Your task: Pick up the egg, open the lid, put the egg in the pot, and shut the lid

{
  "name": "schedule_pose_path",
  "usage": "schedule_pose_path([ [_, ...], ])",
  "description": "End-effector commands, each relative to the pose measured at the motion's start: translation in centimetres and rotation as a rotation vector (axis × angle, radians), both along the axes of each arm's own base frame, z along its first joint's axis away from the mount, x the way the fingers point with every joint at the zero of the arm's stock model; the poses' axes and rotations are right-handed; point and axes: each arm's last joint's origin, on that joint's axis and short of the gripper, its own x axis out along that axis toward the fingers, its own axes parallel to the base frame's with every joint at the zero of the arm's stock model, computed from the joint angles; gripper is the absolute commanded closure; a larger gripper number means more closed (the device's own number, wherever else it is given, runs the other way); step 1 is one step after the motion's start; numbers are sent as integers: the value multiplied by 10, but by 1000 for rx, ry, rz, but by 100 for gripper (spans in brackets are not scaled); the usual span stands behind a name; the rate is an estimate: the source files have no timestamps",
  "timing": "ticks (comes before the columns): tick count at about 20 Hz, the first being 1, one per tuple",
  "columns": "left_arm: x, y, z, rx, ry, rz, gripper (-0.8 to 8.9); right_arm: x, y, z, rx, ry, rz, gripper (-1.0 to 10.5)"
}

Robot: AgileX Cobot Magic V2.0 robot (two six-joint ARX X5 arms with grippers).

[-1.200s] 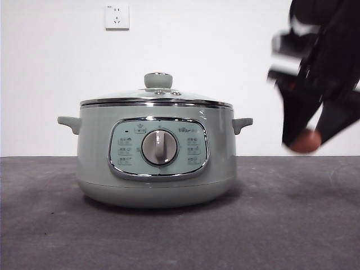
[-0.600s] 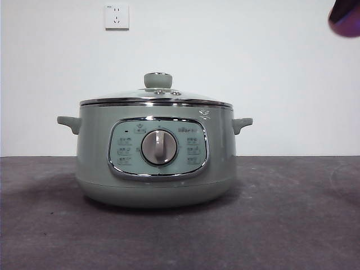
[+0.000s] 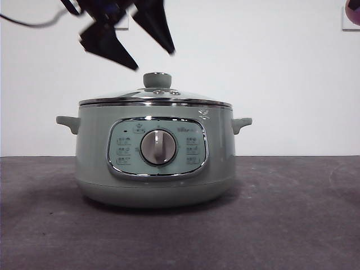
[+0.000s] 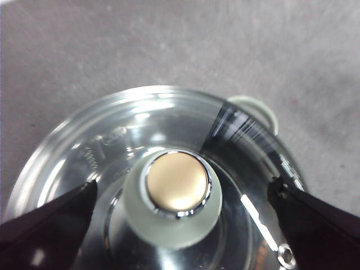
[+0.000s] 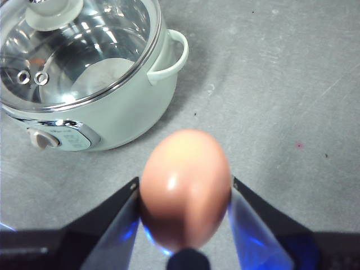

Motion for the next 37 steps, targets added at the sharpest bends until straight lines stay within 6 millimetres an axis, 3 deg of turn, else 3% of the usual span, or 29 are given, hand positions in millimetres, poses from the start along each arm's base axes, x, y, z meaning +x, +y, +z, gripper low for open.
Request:
schedule_pose_path([
  [1, 9, -8, -13, 38, -1, -9, 181, 0, 0, 1, 2, -9, 2, 958],
  [7, 15, -10, -21, 56, 0, 10, 196, 0, 0, 1, 2, -11, 2, 958],
  [10, 16, -11, -23, 53, 9, 1, 442, 0, 0, 1, 3, -12, 2, 958],
  [13, 15, -13, -25, 51, 15, -7, 487, 0, 0, 1, 3, -12, 2, 958],
  [16, 15, -14, -25, 35, 26, -26, 716, 0, 0, 1, 3, -12, 2, 958],
  [19, 15, -14, -24, 25, 32, -32, 824, 0, 0, 1, 3, -12, 2, 958],
  [24, 14, -14, -23, 16, 28, -38, 821, 0, 0, 1, 4, -12, 2, 958],
  [28, 9, -11, -10, -3, -8, -36, 821, 0, 0, 1, 4, -12, 3, 958],
  [37, -23, 8, 52, -87, -139, -19, 821, 7, 4, 6, 68, -62, 17, 959],
])
